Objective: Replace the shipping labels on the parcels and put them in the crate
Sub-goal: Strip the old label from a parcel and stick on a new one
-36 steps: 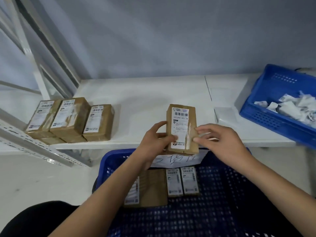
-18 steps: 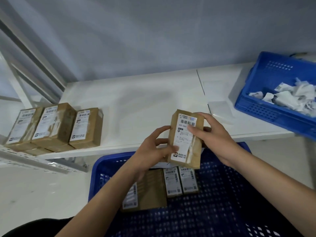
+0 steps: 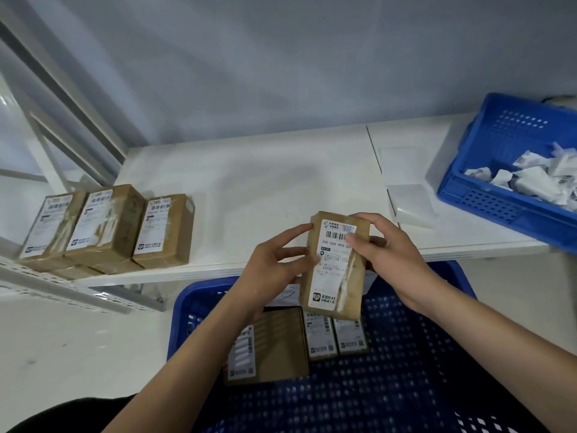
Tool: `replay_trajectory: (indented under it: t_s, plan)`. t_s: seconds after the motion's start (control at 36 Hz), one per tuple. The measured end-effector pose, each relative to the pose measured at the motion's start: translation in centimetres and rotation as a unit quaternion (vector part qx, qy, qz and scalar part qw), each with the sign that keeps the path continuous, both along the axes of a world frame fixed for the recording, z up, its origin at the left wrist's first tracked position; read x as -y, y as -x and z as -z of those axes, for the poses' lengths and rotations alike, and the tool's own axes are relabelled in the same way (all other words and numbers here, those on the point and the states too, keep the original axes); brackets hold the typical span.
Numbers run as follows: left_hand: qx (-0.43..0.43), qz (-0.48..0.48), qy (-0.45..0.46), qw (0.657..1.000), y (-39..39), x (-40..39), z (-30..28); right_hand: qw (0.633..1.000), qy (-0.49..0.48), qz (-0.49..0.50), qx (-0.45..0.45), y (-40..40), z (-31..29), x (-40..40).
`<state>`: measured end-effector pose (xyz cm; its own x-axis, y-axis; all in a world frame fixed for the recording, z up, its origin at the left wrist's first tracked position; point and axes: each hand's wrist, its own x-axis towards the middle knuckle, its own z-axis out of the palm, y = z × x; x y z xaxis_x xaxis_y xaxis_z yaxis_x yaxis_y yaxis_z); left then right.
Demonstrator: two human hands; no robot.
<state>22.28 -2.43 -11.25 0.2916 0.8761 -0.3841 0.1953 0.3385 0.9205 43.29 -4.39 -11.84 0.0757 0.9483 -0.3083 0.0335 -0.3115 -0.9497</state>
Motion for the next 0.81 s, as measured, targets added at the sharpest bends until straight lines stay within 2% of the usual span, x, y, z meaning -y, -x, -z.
replay_trajectory:
  t_s: [0.11,0.25,0.36,0.58,0.81]
  plan:
    - [-0.006,0.003,-0.002,1.000,-0.03,-0.01,0.15,0.999,-0.016,-0.006,0.032,0.13,0.09,0.17]
    - [-0.020,0.007,-0.017,1.000,-0.12,0.12,0.19,0.971,-0.162,-0.065,0.165,0.31,-0.21,0.40]
    - [-0.019,0.006,-0.022,1.000,-0.31,0.22,0.13,0.969,-0.182,-0.066,0.155,0.50,-0.11,0.48]
    - [-0.007,-0.006,-0.020,1.000,-0.50,0.42,-0.07,0.984,-0.148,-0.024,0.101,0.47,0.12,0.49]
    - [-0.017,-0.011,-0.018,1.000,-0.63,0.50,-0.20,0.984,-0.150,-0.026,0.092,0.78,0.44,0.50]
